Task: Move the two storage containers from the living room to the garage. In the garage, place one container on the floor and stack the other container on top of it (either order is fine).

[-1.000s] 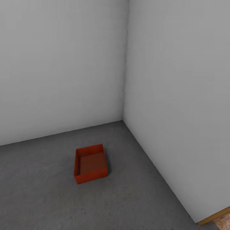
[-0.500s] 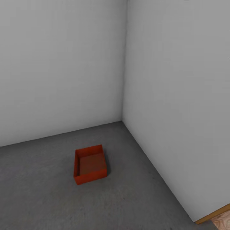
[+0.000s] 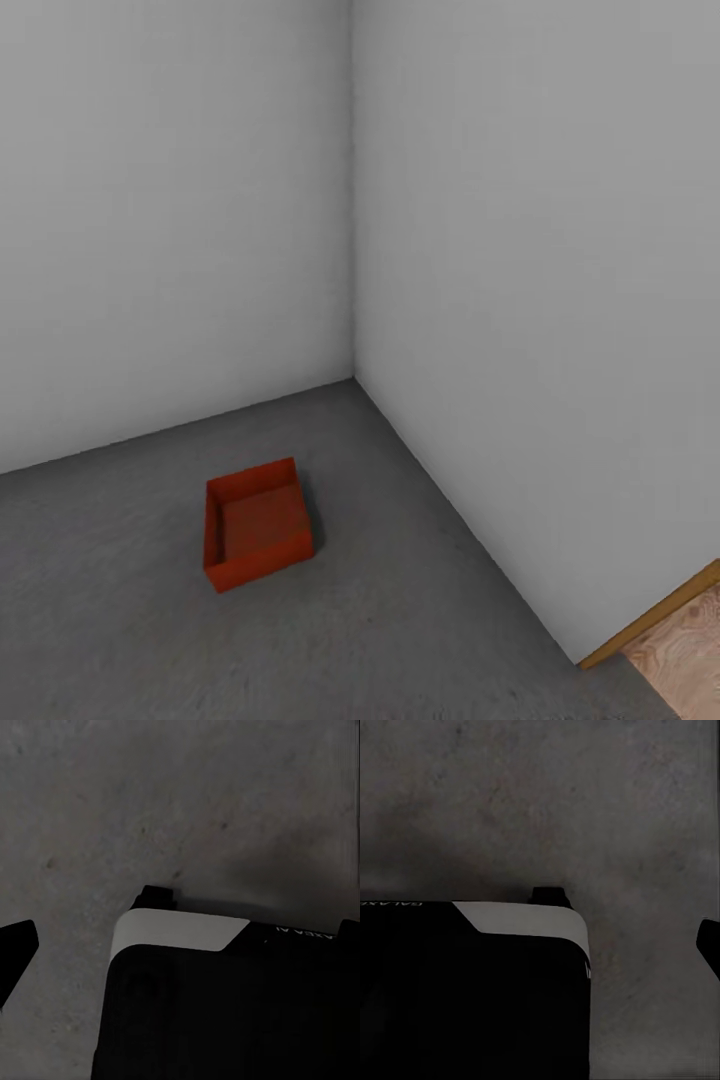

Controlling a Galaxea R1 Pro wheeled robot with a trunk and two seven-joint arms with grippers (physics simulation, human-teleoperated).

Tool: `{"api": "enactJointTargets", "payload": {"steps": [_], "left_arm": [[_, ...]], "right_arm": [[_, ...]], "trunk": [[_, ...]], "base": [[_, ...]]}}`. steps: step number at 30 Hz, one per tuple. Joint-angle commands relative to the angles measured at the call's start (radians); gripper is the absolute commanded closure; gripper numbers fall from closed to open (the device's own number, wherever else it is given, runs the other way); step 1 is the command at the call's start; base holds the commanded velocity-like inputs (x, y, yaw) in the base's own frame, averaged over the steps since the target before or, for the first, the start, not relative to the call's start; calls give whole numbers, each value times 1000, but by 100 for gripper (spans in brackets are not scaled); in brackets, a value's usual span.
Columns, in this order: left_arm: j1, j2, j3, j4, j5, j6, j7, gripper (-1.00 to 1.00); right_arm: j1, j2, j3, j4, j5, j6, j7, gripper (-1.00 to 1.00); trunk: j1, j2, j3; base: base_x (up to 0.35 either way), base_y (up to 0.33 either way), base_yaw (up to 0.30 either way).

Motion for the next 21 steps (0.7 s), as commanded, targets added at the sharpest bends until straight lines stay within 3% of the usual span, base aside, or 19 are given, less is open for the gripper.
{"api": "enactJointTargets", "payload": {"steps": [1, 21], "left_arm": [[0, 0, -3, 0, 9, -3, 2, -100], [0, 1, -3, 0, 9, -3, 1, -100]], "right_arm": [[-1, 1, 8, 3, -9, -5, -1, -100], [-1, 0, 8, 3, -9, -5, -1, -100]], "trunk": [[0, -1, -1], [0, -1, -1]], "base": [[0, 0, -276], [0, 0, -271]]}}
